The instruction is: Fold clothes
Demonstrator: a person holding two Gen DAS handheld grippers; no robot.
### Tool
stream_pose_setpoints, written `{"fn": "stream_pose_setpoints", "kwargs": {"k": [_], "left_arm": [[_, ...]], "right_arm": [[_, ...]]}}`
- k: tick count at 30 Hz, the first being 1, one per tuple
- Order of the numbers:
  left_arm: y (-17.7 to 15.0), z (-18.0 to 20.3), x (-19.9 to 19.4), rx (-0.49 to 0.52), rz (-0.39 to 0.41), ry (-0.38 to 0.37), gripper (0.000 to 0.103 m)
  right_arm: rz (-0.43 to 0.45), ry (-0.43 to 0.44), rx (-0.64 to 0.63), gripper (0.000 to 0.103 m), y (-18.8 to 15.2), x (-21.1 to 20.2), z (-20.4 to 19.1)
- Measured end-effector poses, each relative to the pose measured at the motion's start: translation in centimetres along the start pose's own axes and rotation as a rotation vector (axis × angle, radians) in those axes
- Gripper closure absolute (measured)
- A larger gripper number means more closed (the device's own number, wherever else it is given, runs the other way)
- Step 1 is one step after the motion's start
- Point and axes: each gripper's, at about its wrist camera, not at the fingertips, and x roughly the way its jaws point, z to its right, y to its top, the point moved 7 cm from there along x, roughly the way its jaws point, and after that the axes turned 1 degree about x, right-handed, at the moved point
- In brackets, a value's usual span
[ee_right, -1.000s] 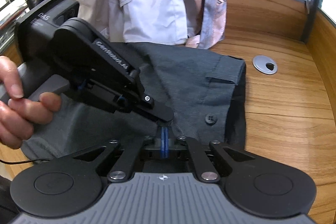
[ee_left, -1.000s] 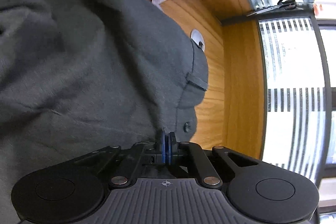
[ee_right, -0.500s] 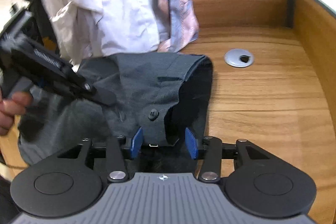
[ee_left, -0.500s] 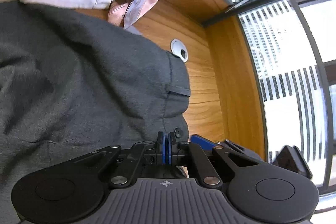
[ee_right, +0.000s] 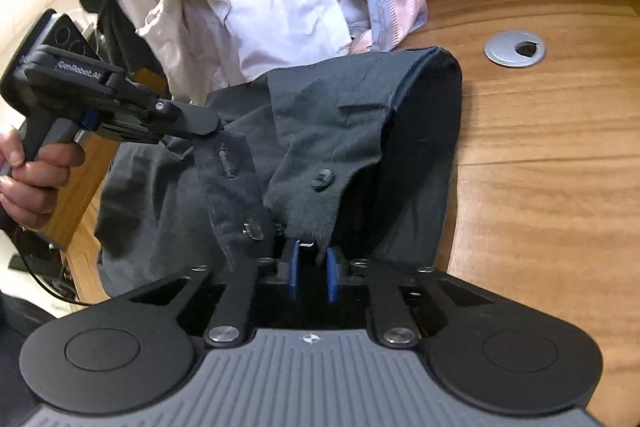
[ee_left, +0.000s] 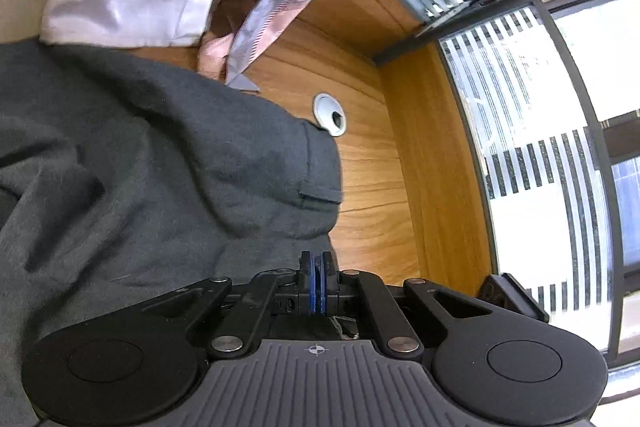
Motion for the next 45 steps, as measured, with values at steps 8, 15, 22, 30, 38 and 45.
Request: {"fn": "stream_pose_setpoints", "kwargs": {"k": [8,15,22,30,38,45], "left_arm": [[2.0,4.4,1.1,0.088,-0.009,-0.065,0.101],[2.1,5.6,4.0,0.217,-0.027,-0.010,0.101],[0.9,4.7,1.5,0.420,0.015,0.094,0.098],[-1.1,0.1,-4.7,0.600,0.041,0.318,0.063],[-2.8,-5.3,-11.9,0.547,0.043,0.477,0.044],[-6.2,-9.3,-17.9,0.493,0.011,0.591,0.040]], "right_arm": [[0.069,-0.026,0.122,0.102,-0.4,-6.3,-1.3],[0.032,-0.223,0.246,0.102,-3.1,-4.3,2.2],[0.046,-0.345,0.289,0.098,-4.2,-3.8,3.5],[0.063,-0.381,0.309,0.074,-6.5,-7.5,1.7],[-0.013,-0.293,0.352,0.063,-11.1,-7.2,-2.8],[-0.102,-0.339,0.386,0.059,-15.2,-6.7,-4.6]]}}
